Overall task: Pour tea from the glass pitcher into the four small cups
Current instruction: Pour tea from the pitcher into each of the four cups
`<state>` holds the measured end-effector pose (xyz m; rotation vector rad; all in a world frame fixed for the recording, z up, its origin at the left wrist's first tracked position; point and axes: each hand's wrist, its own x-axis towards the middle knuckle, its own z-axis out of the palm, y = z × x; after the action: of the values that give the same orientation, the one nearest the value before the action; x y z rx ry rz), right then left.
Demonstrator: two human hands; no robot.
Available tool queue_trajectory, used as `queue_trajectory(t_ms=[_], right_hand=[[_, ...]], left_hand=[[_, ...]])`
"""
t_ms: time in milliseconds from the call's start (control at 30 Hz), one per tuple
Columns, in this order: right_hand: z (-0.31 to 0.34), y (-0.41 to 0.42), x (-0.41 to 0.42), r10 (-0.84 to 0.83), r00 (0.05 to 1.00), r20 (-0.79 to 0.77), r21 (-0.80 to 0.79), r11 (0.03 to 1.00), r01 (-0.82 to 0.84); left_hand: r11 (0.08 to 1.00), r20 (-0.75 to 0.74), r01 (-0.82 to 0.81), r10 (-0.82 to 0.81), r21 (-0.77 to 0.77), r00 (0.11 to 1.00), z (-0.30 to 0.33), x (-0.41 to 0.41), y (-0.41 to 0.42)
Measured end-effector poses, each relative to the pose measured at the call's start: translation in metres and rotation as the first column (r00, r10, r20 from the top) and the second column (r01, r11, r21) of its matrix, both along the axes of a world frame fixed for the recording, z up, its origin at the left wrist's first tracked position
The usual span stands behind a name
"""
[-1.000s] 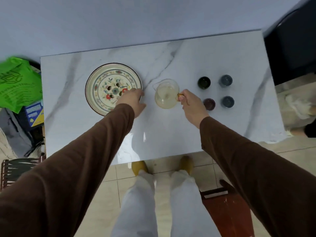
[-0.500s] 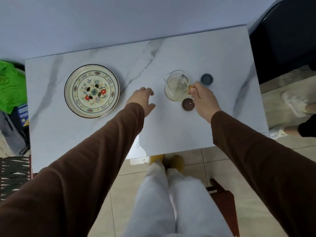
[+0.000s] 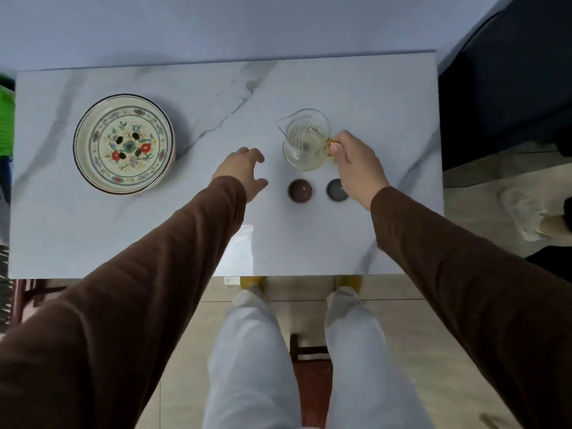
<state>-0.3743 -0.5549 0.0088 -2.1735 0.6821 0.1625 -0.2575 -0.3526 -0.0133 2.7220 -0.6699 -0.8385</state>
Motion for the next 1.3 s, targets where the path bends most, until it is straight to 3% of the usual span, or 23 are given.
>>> queue_trajectory(t_ms=[233,767,1300], right_hand=[[-0.001,-0.038,-0.006,0.099,0.995,0.031,-0.058,0.994,-0.097],[-0.039,-0.081,0.042,0.114,0.972,0.206,-0.189,0.979,-0.075],[-0.116,-0.125,0.074,0.350,0.871,0.344,-0.448,0.877,-0.175]], left_hand=[[0.997,0.017,-0.074,0.074,-0.033,0.997,-0.004,-0.027,-0.024],[0.990,0.202,0.058,-0.031,-0.128,0.979,-0.058,0.025,-0.064],[0.955,0.366,0.199,-0.109,-0.219,0.924,-0.155,0.047,-0.071]])
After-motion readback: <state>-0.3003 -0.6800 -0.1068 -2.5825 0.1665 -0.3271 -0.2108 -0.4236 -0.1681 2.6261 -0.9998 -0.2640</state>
